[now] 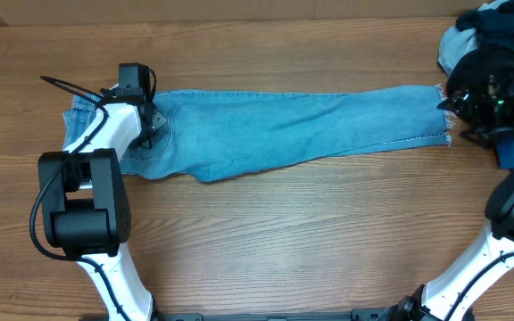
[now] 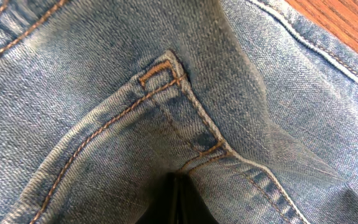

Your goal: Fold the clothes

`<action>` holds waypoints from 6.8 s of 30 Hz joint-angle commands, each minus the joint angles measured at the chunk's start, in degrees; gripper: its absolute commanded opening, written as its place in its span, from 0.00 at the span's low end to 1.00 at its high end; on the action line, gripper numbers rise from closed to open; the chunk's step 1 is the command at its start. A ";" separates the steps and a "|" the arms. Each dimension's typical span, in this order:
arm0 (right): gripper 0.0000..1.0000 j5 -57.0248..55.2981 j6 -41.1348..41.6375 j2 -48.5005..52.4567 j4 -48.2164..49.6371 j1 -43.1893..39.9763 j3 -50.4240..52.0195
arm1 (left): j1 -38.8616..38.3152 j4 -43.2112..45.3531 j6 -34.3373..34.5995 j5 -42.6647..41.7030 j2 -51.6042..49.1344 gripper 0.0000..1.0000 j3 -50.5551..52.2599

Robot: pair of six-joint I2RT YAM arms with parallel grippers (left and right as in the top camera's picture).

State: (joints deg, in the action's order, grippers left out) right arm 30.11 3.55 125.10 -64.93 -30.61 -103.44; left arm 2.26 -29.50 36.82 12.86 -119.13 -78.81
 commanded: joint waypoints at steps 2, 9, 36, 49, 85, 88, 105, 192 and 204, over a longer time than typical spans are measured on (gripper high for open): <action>1.00 5.60 -5.16 -0.46 8.09 0.24 3.80 | 0.72 0.35 -1.55 -2.51 -4.61 0.04 0.96; 1.00 3.10 -3.34 0.39 13.42 -1.73 10.16 | 0.72 0.13 -2.16 -3.98 -4.61 0.04 0.96; 0.73 9.18 8.90 8.13 20.81 8.41 10.49 | 0.72 0.00 -2.19 -3.98 -4.61 0.04 0.96; 0.04 8.94 14.03 6.99 17.16 3.74 -0.42 | 0.72 -1.27 -4.52 -5.14 -4.20 0.04 -0.04; 0.04 -22.80 8.66 -1.44 -1.51 51.69 -27.23 | -5.70 -6.69 -12.35 -7.37 27.78 0.04 -3.67; 0.04 -22.73 10.43 -1.44 0.72 56.17 -27.21 | -5.46 -6.56 -10.75 -6.49 29.86 0.04 -3.67; 0.04 -21.22 17.44 1.49 7.58 68.19 -27.02 | -4.74 -4.94 -10.45 -3.45 39.12 0.04 -3.67; 1.00 15.30 -11.96 -4.63 14.93 35.82 17.75 | -8.57 -4.70 -19.98 -8.07 -3.02 0.04 -3.32; 1.00 2.84 -8.85 -4.28 16.13 35.30 18.01 | -8.57 -4.68 -20.13 -8.72 -3.02 0.04 -3.32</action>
State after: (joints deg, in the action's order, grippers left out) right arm 35.64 -6.17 119.96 -49.76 5.21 -86.06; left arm -6.66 -34.79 16.36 5.74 -118.96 -82.13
